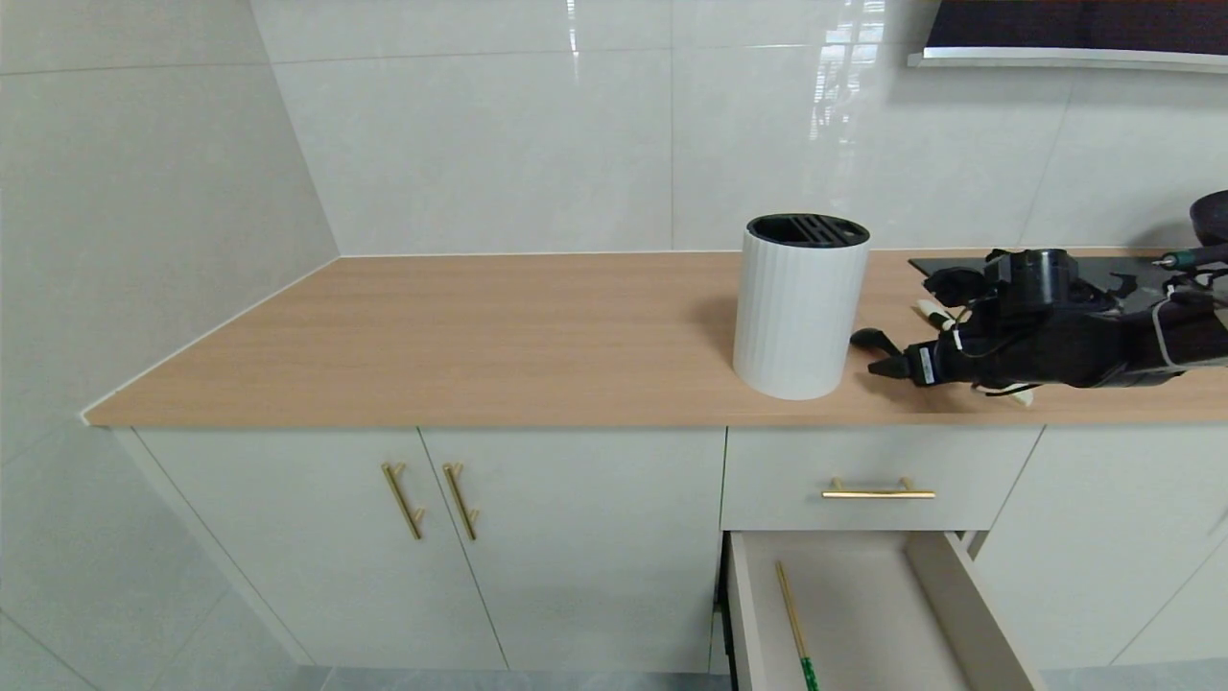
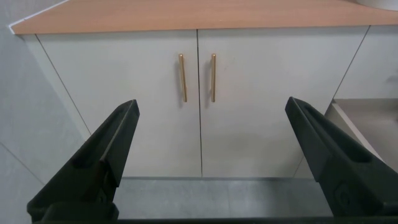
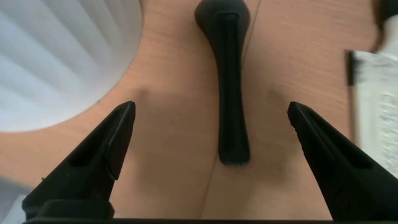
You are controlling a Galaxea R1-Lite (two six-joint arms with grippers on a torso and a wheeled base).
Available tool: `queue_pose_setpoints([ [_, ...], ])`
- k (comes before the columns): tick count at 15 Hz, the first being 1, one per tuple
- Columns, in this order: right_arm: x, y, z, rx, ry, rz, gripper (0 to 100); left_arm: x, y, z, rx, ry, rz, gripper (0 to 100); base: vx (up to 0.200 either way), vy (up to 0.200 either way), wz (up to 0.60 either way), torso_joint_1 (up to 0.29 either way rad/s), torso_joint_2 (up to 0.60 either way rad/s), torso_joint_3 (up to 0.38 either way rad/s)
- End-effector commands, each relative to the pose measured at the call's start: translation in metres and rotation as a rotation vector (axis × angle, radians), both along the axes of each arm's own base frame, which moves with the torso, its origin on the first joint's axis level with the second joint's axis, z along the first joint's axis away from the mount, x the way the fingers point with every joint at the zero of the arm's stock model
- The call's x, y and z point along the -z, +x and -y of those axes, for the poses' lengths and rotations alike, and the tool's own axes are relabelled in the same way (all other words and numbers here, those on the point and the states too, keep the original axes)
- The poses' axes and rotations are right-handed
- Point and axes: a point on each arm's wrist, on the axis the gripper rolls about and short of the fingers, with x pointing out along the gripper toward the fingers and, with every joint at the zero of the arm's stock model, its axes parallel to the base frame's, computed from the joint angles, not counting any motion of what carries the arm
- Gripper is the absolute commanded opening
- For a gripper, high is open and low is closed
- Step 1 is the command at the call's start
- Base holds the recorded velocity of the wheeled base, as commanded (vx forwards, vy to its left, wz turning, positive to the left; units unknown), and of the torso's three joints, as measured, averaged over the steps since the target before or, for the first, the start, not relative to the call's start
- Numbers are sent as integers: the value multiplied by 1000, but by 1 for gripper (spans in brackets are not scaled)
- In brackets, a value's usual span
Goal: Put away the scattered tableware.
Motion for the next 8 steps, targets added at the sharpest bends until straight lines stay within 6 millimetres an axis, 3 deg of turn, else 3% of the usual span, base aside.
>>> queue_pose_setpoints([
  [1,12,8,-1,2,1,-12,100,0,0,0,-1,0,-2,100,0,0,0,0,0,0],
  [8,18,22,0,28,39,-4,100,0,0,0,-1,0,-2,100,0,0,0,0,0,0],
])
